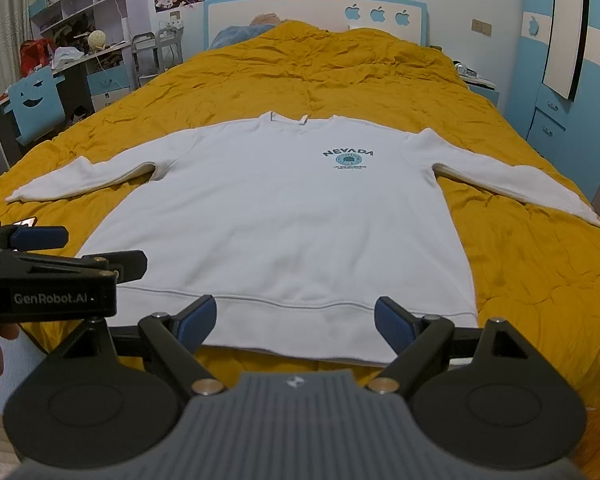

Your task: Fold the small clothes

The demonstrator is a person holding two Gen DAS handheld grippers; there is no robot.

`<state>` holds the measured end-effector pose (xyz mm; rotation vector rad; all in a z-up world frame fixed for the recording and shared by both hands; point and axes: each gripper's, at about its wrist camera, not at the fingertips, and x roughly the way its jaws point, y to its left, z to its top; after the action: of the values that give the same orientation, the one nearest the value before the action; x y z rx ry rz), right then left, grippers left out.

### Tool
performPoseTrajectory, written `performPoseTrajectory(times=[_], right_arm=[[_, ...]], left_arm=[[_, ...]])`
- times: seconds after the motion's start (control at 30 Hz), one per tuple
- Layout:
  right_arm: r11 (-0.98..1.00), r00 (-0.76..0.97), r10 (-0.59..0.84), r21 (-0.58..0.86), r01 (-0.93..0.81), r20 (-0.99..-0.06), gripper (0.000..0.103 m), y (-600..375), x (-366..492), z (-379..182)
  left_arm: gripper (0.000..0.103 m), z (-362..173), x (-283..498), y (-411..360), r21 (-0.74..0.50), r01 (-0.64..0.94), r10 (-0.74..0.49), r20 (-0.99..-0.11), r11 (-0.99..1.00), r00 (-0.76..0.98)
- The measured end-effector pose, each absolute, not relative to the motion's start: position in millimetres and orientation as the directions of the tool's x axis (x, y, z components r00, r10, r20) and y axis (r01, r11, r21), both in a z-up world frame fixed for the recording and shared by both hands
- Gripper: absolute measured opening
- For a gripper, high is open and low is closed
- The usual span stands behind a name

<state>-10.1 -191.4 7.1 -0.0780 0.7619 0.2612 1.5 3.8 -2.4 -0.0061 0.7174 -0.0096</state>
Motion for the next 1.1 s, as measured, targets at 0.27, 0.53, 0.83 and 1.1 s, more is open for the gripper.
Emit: performPoseTrajectory(times=[0.27,0.53,0.83,1.1], right_arm=[[0.965,0.690,0.206,0.025,-0.263,-0.694,0.082,-190.1,-10.1,5.4],[0.964,0.684,0.206,0.025,-0.265,-0.700,0.082,-187.7,-9.5,1.9],[0.963,0.679,0.208,0.026,-0.268,-0.704,0.082,-186.1,-9.2,2.1],[0.962,0.675,0.210,0.029,-0.270,-0.707,0.082,-185.9,-8.3,1.6]], left_arm=[[0.103,-2.6,1.7,3.8,-0.010,0.005,-0.011,-0.658,1.000,0.753],[0.103,-6.6,-0.4,4.2,-0.010,0.004,-0.010,-0.660,1.000,0.751],[0.103,-5.9,0.4,4.3,-0.011,0.004,-0.010,-0.659,1.000,0.752],[0.103,-9.2,-1.7,7.8,-0.012,0.002,-0.009,-0.663,1.000,0.748]])
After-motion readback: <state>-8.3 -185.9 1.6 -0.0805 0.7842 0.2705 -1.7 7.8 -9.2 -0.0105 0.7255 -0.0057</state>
